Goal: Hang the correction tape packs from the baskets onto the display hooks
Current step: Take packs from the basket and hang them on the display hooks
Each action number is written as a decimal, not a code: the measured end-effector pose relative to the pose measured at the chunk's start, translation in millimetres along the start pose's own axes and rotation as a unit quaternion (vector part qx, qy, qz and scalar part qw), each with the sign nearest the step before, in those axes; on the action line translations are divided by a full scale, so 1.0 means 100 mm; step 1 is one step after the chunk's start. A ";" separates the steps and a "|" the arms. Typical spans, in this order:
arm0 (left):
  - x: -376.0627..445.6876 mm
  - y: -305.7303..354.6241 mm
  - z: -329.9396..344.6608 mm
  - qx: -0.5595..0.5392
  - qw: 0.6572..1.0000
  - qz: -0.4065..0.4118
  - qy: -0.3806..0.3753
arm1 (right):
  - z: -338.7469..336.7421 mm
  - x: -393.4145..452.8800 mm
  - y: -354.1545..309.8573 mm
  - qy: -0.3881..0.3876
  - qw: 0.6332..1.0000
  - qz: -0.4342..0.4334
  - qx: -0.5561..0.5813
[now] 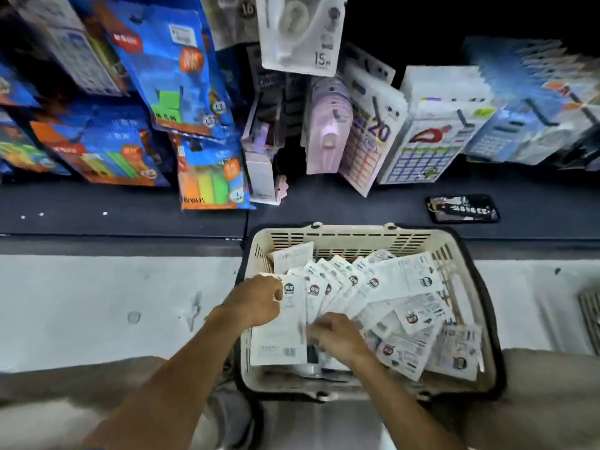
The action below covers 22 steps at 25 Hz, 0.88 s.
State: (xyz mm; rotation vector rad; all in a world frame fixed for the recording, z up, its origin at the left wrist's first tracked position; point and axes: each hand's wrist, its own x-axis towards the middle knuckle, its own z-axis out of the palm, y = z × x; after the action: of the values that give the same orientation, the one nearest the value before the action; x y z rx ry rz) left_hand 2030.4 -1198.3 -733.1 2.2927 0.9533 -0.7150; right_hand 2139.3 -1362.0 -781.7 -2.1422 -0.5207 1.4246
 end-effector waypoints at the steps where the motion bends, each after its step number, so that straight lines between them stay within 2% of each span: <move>1: 0.02 0.00 0.10 -0.015 1.000 -0.004 0.014 | 0.13 0.03 0.00 -0.020 0.999 -0.004 0.042; 4: 0.03 0.10 0.19 -0.051 0.997 -0.004 0.060 | 0.29 0.06 -0.16 0.016 0.993 0.001 0.119; 7: 0.06 0.23 0.08 -0.127 0.985 0.000 0.121 | 0.17 0.13 -0.19 0.071 0.982 -0.021 0.172; 9: 0.04 0.32 0.05 -0.139 0.984 -0.009 0.107 | 0.11 0.10 -0.23 0.075 0.981 -0.031 0.176; 11: 0.00 0.38 0.09 -0.101 0.992 -0.038 0.071 | 0.15 0.05 -0.24 0.097 0.978 -0.035 0.183; 13: -0.04 0.41 0.15 -0.126 0.987 -0.086 0.056 | 0.19 0.01 -0.19 0.121 0.960 -0.045 0.247; 16: -0.06 0.40 0.15 -0.318 0.938 -0.131 0.050 | 0.12 -0.04 -0.13 0.074 0.892 -0.047 0.443; 18: -0.11 0.37 0.15 -0.396 0.904 -0.147 0.073 | 0.11 -0.06 -0.15 0.024 0.859 -0.023 0.511; 22: -0.15 0.23 0.23 -0.326 0.921 -0.171 0.127 | 0.13 -0.11 -0.21 -0.056 0.882 0.036 0.466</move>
State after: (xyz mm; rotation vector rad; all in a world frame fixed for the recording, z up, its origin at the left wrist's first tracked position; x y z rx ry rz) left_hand 2032.4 -1233.8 -733.3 1.6610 1.4755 -0.1690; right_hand 2123.0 -1349.2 -765.4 -1.3047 0.2108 1.4256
